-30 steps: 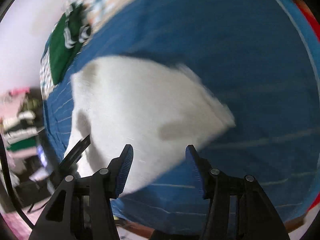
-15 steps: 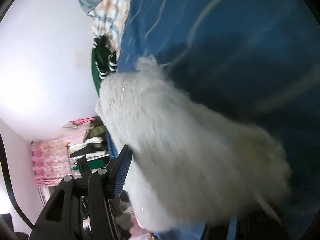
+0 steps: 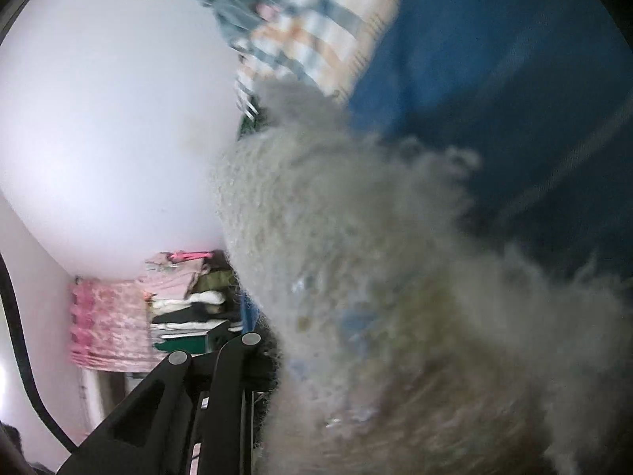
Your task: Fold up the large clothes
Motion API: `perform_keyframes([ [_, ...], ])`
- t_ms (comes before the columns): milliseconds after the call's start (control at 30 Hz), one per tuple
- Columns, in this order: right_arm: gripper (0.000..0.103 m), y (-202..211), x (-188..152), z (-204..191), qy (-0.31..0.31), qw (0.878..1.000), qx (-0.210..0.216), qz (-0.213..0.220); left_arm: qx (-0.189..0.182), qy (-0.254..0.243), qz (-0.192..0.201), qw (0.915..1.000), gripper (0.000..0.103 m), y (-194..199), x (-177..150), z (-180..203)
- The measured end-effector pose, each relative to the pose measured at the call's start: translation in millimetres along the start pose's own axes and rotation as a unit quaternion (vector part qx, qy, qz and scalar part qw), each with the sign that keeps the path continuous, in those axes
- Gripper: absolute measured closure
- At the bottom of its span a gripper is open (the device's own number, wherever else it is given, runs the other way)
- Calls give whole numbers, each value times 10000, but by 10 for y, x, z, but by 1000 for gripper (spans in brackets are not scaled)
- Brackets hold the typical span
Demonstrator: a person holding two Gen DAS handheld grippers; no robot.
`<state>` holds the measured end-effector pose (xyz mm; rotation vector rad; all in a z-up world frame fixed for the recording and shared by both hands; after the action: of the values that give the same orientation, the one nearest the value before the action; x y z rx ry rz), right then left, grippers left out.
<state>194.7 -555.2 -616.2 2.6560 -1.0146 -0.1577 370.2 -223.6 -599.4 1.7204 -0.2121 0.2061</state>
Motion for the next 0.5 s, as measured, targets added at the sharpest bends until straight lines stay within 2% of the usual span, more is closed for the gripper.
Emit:
perform_keyframes([
  [67, 81, 146, 106, -209, 337, 9990, -212, 185, -447, -185, 21, 9988, 0, -17, 147, 329],
  [167, 81, 349, 284, -559, 1074, 9897, -855, 400, -1235, -244, -174, 9919, 0, -137, 346, 733],
  [233, 81, 380, 347, -747, 1338, 9837, -1131, 411, -1379, -9, -245, 9901, 0, -110, 453, 745],
  [300, 81, 348, 348, -916, 1624, 9769, -1349, 337, -1331, 384, -194, 9902, 0, 11, 475, 518],
  [400, 81, 203, 103, -1191, 2183, 9642, -1503, 28, -1153, 1134, -67, 9868, 0, 269, 288, -184],
  [433, 81, 178, 18, -1259, 2335, 9599, -1549, -58, -985, 1374, -14, 9856, 0, 371, 162, -496],
  [500, 81, -142, -280, -1535, 2912, 9404, -1715, -368, -567, 1723, 30, 9834, 0, 510, -118, -1024],
])
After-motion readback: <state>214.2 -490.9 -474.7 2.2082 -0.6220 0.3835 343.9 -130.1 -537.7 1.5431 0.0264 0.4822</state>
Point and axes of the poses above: each gripper's, at about its wrist camera, not at the fingertips, and y roughly against the way its jaws point, z to its right, x to its top, the point moved 5 cm from there along -y, roughly the way its jaws point, and after that the axes turned 7 degrees about x, right-handed, at the moved point
